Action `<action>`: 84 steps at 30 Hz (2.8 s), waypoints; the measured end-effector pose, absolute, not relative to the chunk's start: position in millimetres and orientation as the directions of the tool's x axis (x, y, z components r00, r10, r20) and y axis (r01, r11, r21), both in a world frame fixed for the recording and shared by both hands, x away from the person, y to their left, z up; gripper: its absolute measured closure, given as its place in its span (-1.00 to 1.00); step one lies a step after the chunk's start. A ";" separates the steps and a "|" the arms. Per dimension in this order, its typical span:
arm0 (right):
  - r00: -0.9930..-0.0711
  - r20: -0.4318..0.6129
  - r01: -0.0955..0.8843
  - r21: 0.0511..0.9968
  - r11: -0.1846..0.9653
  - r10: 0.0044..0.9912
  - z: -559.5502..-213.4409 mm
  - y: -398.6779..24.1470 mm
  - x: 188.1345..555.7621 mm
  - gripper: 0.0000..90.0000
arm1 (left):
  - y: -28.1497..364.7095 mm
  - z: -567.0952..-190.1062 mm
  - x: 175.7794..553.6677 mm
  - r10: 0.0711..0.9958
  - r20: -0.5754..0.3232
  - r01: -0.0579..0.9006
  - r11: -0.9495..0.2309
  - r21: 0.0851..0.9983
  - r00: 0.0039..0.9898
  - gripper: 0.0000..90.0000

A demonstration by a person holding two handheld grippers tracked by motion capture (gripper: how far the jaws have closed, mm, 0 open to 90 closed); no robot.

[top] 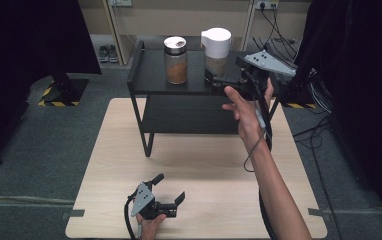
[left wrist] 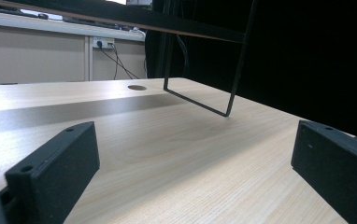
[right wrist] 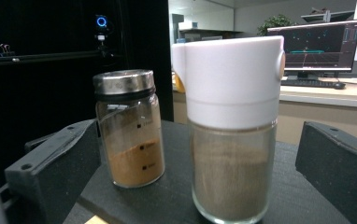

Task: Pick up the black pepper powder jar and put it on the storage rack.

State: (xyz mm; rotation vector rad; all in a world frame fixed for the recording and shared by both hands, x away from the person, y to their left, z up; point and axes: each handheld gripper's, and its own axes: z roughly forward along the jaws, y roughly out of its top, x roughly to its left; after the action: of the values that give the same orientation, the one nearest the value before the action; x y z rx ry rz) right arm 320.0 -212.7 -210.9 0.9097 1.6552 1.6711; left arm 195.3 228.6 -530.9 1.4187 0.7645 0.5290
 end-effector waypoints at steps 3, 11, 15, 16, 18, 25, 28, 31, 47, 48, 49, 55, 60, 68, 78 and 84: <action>-0.581 0.045 0.036 0.999 -0.029 0.812 -215.6 -214.6 315.3 -0.99 | 229.0 -531.2 195.3 0.732 -0.154 0.113 0.105 0.988 0.663 -0.99; -0.598 0.047 0.033 0.999 -0.033 0.800 -232.4 -221.3 304.7 -0.99 | 228.7 -530.4 196.5 0.730 -0.146 0.112 0.096 0.989 0.668 -0.99; -0.607 0.045 0.029 0.999 -0.035 0.794 -241.5 -224.5 298.8 -0.99 | 228.8 -530.4 197.0 0.727 -0.145 0.111 0.095 0.989 0.671 -0.99; -0.607 0.045 0.029 0.999 -0.035 0.794 -241.5 -224.5 298.8 -0.99 | 228.8 -530.4 197.0 0.727 -0.145 0.111 0.095 0.989 0.671 -0.99; -0.612 0.040 0.030 0.999 -0.027 0.790 -246.5 -224.7 295.4 -0.99 | 228.8 -530.4 196.9 0.728 -0.148 0.113 0.097 0.989 0.669 -0.99; -0.626 0.047 0.039 0.999 -0.029 0.778 -264.1 -227.2 286.7 -0.99 | 228.9 -530.2 196.7 0.729 -0.147 0.113 0.095 0.989 0.669 -0.99; -0.629 0.034 0.032 0.999 -0.018 0.777 -271.9 -229.5 280.9 -0.99 | 228.9 -530.2 196.7 0.729 -0.147 0.114 0.096 0.989 0.668 -0.99; -0.630 0.030 0.027 0.999 -0.016 0.776 -280.5 -232.5 273.9 -0.99 | 228.7 -530.2 196.7 0.729 -0.148 0.114 0.096 0.989 0.668 -0.99; -0.647 0.061 0.068 0.997 -0.022 0.760 -339.9 -249.1 250.5 -0.99 | 228.7 -530.4 196.9 0.730 -0.147 0.113 0.097 0.989 0.668 -0.99; -0.646 0.062 0.072 0.997 -0.021 0.761 -342.8 -249.5 249.2 -0.99 | 228.7 -530.4 196.8 0.730 -0.148 0.113 0.097 0.989 0.668 -0.99; -0.647 0.064 0.077 0.997 -0.019 0.760 -346.7 -250.5 248.1 -0.99 | 228.7 -530.4 196.9 0.730 -0.148 0.113 0.097 0.989 0.668 -0.99; -0.647 0.079 0.098 0.995 -0.019 0.758 -368.6 -255.9 243.2 -0.99 | 228.4 -530.2 197.0 0.730 -0.147 0.113 0.096 0.989 0.667 -0.99; -0.648 0.081 0.099 0.995 -0.021 0.757 -381.1 -259.7 237.6 -0.99 | 228.5 -530.2 197.1 0.730 -0.147 0.114 0.095 0.989 0.667 -0.99; -0.653 0.064 0.092 0.996 -0.004 0.755 -399.3 -262.5 224.6 -0.99 | 228.3 -530.4 197.3 0.730 -0.151 0.115 0.099 0.988 0.666 -0.99; -0.650 0.065 0.117 0.993 0.016 0.757 -426.8 -264.0 214.7 -0.99 | 228.2 -530.3 197.6 0.730 -0.151 0.116 0.099 0.988 0.666 -0.99; -0.646 0.066 0.122 0.992 0.017 0.760 -441.1 -266.0 210.7 -0.99 | 228.0 -529.8 197.8 0.731 -0.149 0.117 0.095 0.989 0.665 -0.99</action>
State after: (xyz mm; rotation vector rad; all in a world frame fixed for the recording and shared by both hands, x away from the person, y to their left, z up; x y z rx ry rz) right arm 210.7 -266.0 -441.1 0.8996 1.8023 1.6741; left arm 197.8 228.0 -529.8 1.4281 0.7606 0.5278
